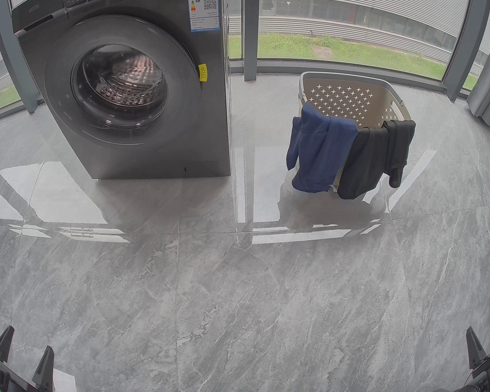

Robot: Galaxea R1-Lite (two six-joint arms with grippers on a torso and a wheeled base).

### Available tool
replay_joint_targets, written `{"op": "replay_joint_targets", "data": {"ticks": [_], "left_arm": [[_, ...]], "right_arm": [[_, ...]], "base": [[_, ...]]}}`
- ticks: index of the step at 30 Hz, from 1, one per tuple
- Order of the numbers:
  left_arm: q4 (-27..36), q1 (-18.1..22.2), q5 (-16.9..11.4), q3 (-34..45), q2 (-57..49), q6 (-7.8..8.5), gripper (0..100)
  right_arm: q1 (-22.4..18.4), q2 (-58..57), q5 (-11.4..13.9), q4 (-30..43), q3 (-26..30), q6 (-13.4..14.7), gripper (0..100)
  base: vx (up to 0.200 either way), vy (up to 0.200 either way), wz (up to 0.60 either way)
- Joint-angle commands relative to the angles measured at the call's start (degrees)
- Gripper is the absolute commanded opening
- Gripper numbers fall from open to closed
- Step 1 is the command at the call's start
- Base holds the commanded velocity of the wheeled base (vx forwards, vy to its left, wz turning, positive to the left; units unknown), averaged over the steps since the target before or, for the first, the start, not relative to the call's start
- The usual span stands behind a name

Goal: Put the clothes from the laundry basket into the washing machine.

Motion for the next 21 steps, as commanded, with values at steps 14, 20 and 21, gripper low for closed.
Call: {"op": "replay_joint_targets", "data": {"ticks": [14, 20, 21], "left_arm": [[0.0, 0.0, 0.1, 1.0, -1.0, -0.26, 100], [0.0, 0.0, 0.1, 1.0, -1.0, -0.26, 100], [0.0, 0.0, 0.1, 1.0, -1.0, -0.35, 100]], "right_arm": [[0.1, -0.9, 0.1, 0.0, 1.0, -0.1, 100], [0.0, -0.9, 0.1, -0.1, 1.0, -0.1, 100], [0.1, -0.9, 0.1, -0.1, 1.0, -0.1, 100]], "base": [[0.086, 0.0, 0.0], [0.0, -0.167, 0.0], [0.0, -0.2, 0.0]]}}
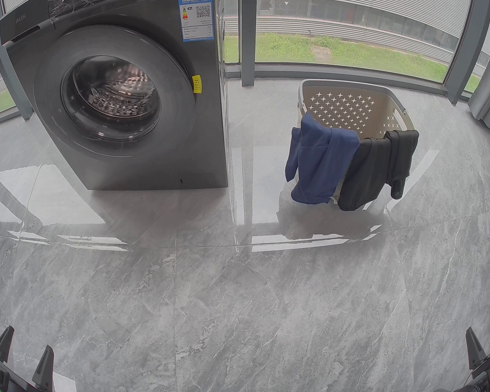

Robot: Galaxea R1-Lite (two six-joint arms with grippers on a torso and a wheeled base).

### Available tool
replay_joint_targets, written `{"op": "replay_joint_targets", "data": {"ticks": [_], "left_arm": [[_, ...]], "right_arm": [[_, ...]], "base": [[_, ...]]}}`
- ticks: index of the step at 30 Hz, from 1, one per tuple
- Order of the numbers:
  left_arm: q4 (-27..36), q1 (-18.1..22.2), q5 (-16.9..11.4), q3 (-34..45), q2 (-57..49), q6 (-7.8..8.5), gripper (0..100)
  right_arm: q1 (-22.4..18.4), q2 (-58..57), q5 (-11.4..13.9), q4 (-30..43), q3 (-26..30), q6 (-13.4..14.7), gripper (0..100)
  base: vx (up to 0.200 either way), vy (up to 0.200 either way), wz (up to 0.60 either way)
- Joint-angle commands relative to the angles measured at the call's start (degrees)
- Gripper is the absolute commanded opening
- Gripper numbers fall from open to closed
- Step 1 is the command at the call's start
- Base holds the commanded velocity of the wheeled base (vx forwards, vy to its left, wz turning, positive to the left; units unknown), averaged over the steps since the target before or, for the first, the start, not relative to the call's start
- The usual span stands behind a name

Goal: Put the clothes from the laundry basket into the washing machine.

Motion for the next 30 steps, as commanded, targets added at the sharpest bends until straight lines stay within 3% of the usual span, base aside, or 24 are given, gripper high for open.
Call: {"op": "replay_joint_targets", "data": {"ticks": [1, 21, 30], "left_arm": [[0.0, 0.0, 0.0, 1.0, -1.0, -0.22, 100], [0.0, 0.0, 0.3, 1.0, -1.0, -0.39, 100], [0.0, 0.0, 0.3, 1.0, -1.0, -0.31, 100]], "right_arm": [[0.0, -0.9, 0.0, 0.0, 1.0, 0.0, 100], [-0.1, -0.9, 0.0, -0.1, 1.0, 0.0, 100], [0.0, -0.9, 0.0, 0.0, 1.0, -0.1, 100]], "base": [[0.0, -0.2, 0.0], [0.0, -0.2, 0.0], [0.0, 0.0, 0.0]]}}
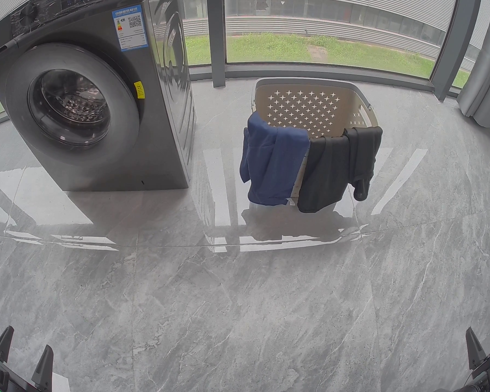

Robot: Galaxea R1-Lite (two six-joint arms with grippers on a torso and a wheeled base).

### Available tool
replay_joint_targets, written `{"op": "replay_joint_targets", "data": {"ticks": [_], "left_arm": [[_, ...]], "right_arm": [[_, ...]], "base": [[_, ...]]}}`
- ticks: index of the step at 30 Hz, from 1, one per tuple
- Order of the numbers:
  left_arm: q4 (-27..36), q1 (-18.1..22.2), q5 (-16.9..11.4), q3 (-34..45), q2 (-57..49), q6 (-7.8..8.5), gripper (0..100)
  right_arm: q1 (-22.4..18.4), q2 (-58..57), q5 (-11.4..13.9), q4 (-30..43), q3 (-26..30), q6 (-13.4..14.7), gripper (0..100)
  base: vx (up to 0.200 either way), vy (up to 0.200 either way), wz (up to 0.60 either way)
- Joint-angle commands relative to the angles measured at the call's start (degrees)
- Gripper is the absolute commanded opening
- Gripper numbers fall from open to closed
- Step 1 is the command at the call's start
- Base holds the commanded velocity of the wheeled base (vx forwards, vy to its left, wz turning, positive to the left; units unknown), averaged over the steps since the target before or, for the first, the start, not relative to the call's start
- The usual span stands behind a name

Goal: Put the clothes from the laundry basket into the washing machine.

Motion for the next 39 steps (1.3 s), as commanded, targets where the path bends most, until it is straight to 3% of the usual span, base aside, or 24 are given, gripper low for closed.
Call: {"op": "replay_joint_targets", "data": {"ticks": [1, 15, 24, 39], "left_arm": [[0.0, 0.0, 0.0, 1.0, -1.0, 0.05, 100], [0.0, 0.0, 0.0, 1.0, -1.0, -0.04, 100], [0.0, 0.0, 0.0, 1.0, -1.0, 0.14, 100], [0.0, 0.0, 0.0, 1.0, -1.0, -0.04, 100]], "right_arm": [[0.0, -0.9, 0.0, 0.0, 1.0, 0.0, 100], [0.0, -0.9, 0.0, 0.0, 1.0, 0.0, 100], [0.0, -0.9, 0.0, 0.0, 1.0, 0.0, 100], [0.0, -0.9, 0.0, 0.0, 1.0, 0.0, 100]], "base": [[0.0, -0.2, 0.0], [0.0, -0.2, 0.0], [0.0, 0.0, 0.0], [0.2, 0.0, 0.0]]}}
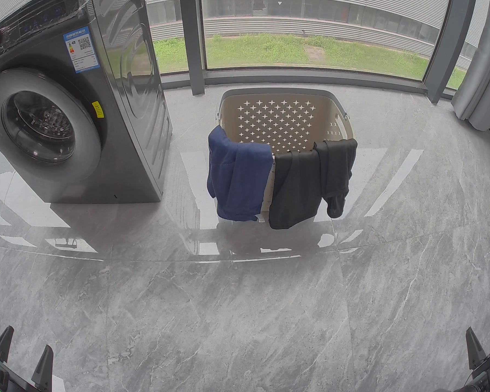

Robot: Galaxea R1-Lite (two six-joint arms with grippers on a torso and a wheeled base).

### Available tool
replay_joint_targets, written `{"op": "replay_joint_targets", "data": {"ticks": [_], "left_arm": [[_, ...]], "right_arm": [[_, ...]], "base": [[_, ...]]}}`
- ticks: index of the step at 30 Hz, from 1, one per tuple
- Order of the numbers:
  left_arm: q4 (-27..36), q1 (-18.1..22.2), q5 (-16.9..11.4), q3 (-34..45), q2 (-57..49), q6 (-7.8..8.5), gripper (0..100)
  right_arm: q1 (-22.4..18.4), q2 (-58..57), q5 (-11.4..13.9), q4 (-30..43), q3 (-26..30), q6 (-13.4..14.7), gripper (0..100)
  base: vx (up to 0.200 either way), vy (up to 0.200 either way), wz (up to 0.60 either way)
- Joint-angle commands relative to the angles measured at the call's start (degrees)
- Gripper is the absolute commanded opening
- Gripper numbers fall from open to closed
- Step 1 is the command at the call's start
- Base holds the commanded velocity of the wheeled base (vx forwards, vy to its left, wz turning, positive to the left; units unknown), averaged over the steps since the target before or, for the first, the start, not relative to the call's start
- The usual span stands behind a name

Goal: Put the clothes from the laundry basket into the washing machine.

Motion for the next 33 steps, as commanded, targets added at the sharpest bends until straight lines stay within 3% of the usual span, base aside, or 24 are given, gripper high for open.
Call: {"op": "replay_joint_targets", "data": {"ticks": [1, 6, 18, 27, 33], "left_arm": [[0.0, 0.0, 0.0, 0.9, -1.0, -0.07, 100], [0.0, 0.0, 0.0, 1.0, -1.0, -0.24, 100], [0.0, 0.0, 0.0, 0.9, -1.0, -0.24, 100], [0.0, 0.0, 0.0, 0.9, -1.0, -0.33, 100], [0.0, 0.0, 0.0, 0.9, -1.0, -0.33, 100]], "right_arm": [[0.0, -0.9, 0.0, 0.0, 1.0, 0.0, 100], [0.0, -0.9, 0.0, 0.0, 1.0, 0.0, 100], [0.1, -0.9, 0.0, 0.0, 1.0, 0.0, 100], [0.0, -0.9, 0.0, 0.0, 1.0, 0.0, 100], [0.0, -0.9, 0.0, 0.0, 1.0, -0.1, 100]], "base": [[0.2, 0.0, 0.0], [0.2, 0.0, 0.0], [0.0, 0.0, 0.0], [0.0, -0.2, 0.0], [0.0, 0.0, 0.0]]}}
